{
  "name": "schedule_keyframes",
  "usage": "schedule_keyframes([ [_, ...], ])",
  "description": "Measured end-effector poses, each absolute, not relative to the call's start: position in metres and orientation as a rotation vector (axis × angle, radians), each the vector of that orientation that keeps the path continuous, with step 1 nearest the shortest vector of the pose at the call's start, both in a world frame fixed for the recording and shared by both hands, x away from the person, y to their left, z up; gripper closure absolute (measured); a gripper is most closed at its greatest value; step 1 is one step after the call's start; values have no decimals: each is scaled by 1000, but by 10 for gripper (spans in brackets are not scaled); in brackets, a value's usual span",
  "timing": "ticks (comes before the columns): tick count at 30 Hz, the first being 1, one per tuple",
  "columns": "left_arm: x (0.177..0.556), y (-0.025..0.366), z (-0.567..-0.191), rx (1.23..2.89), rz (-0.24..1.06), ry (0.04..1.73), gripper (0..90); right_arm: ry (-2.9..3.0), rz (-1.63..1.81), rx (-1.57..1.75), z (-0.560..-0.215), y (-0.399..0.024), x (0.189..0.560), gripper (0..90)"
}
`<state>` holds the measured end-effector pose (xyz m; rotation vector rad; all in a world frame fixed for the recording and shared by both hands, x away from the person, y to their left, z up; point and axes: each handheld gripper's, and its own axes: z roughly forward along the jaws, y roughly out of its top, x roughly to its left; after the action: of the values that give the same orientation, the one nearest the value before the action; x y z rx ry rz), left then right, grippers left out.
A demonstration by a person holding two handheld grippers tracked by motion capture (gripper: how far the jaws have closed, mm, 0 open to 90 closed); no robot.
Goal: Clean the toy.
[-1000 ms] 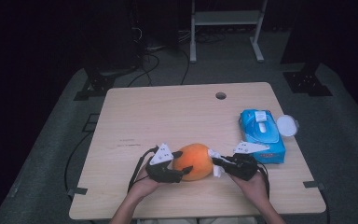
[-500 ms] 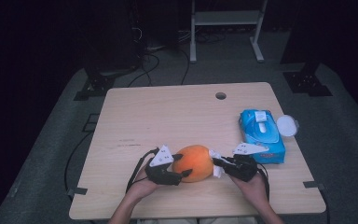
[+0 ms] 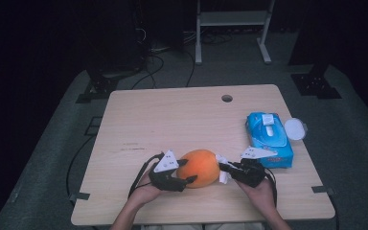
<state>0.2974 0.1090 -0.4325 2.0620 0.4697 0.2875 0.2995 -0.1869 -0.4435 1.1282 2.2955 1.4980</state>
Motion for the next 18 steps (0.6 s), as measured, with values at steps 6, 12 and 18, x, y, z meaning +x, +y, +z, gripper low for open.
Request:
schedule_keyframes([
  [6, 297, 108, -432, 2069, 284, 455, 355, 2291, 1537, 1103, -439, -185, 299, 821],
  [12, 295, 107, -431, 2082, 293, 441, 355, 2280, 1532, 1168, -445, -188, 301, 821],
  [18, 290, 99, -431, 2105, 314, 401, 354, 2305, 1571, 950, -423, -165, 283, 820],
])
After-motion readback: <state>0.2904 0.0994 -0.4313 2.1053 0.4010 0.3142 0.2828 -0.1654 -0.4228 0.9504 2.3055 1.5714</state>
